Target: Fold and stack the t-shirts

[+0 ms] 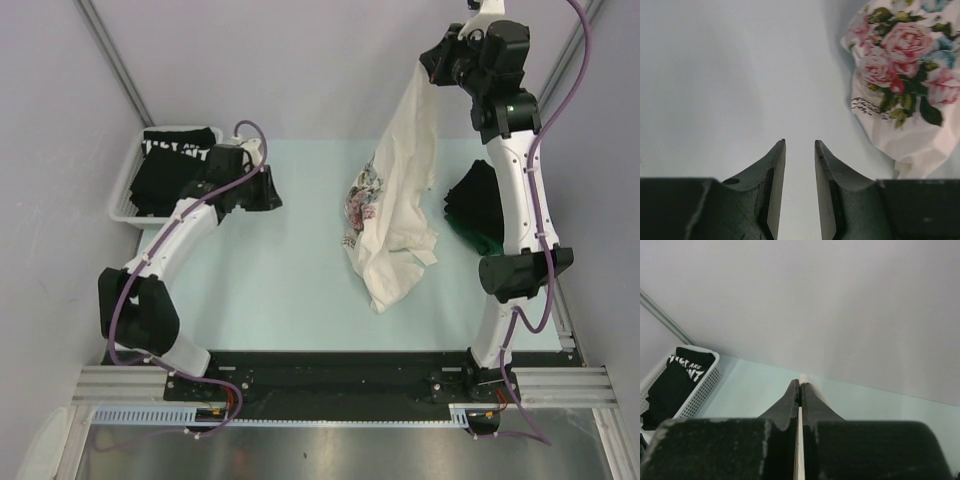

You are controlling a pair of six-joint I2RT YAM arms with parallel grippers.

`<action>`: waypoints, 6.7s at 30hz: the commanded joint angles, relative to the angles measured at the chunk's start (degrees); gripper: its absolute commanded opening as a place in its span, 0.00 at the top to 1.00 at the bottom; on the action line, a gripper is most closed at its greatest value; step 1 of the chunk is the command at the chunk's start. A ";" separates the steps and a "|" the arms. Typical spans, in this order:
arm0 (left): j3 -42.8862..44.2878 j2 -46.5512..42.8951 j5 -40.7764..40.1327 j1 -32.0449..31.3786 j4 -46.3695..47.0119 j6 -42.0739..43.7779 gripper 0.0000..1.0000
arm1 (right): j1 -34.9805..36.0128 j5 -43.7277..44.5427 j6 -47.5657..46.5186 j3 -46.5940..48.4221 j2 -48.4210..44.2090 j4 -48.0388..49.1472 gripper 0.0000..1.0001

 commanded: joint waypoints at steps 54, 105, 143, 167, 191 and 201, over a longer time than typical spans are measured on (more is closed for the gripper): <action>8.27 24.25 -18.40 -34.17 -4.07 3.78 1.00 | -1.59 -3.13 1.42 -28.13 -18.76 5.69 1.00; -6.05 5.26 -33.10 -10.96 -9.00 2.03 0.64 | -1.23 -5.24 4.41 -33.84 -20.07 8.86 1.00; -12.47 10.02 -31.42 -13.16 -3.81 5.28 0.66 | -1.76 -7.26 4.50 -34.11 -20.51 10.00 1.00; -11.94 13.79 -36.16 -11.49 -2.75 5.19 0.83 | -2.20 -7.62 4.67 -35.51 -21.13 9.55 1.00; 6.14 8.78 -40.48 -8.33 -6.26 8.88 1.00 | -2.29 -3.49 3.62 -37.38 -19.12 10.79 1.00; 35.00 14.41 -37.23 12.04 -11.72 0.01 1.00 | -4.04 12.32 -1.56 -12.68 -6.90 7.36 1.00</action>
